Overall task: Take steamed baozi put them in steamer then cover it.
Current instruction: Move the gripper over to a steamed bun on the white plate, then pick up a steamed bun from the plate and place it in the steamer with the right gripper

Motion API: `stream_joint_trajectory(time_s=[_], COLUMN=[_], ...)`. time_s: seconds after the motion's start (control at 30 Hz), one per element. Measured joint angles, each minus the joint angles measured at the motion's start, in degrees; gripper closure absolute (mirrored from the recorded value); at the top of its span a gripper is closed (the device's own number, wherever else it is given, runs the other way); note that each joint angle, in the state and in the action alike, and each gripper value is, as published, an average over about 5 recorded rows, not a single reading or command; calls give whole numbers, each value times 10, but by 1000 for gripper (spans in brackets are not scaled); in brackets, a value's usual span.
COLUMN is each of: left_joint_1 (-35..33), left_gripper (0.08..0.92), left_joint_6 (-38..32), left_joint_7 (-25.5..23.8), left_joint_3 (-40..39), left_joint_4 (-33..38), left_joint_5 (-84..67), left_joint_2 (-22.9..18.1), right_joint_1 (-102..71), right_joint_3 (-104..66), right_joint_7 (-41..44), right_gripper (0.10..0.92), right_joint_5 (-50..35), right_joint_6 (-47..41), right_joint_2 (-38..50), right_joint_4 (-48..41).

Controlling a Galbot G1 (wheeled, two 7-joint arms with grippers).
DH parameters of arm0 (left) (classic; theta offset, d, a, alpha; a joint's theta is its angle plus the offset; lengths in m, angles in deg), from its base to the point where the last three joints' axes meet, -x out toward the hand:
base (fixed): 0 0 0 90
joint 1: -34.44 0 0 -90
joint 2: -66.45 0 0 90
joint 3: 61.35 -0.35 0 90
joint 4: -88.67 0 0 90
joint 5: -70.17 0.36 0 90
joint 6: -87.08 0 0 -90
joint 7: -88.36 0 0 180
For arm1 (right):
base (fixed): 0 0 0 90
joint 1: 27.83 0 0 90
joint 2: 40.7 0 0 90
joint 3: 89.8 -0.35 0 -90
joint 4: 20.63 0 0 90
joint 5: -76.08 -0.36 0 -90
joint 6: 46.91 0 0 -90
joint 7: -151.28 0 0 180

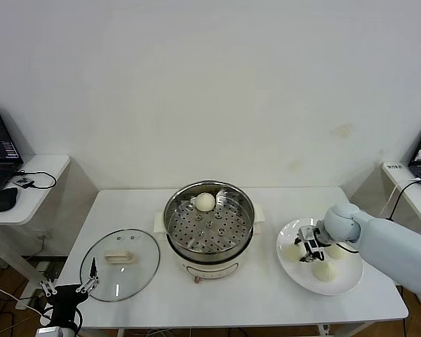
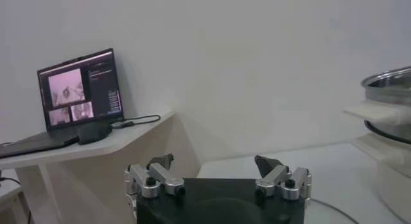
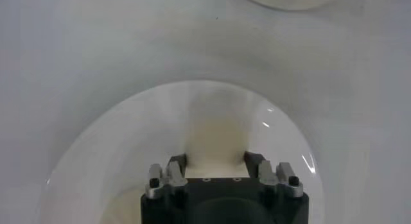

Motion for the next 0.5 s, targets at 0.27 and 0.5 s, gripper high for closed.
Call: stream_joint_trajectory(time_s=[0.27, 0.5], left_joint_1=[1, 3], left_gripper=[177, 177], left_joint_6=[0, 1], left_joint_7=[0, 0], left_joint_3=[-1, -5], left_joint_4=[4, 7], left_joint_5=[-1, -2], left_joint_2=[2, 5], right_joint_1=[35, 109], right_joint_3=[13, 35], right_joint_7=[11, 21], right_gripper=[534, 529], right_joint_5=[-22, -56], right_joint_6=[-1, -4], right_joint_2=[18, 45], right_joint_4=[17, 39])
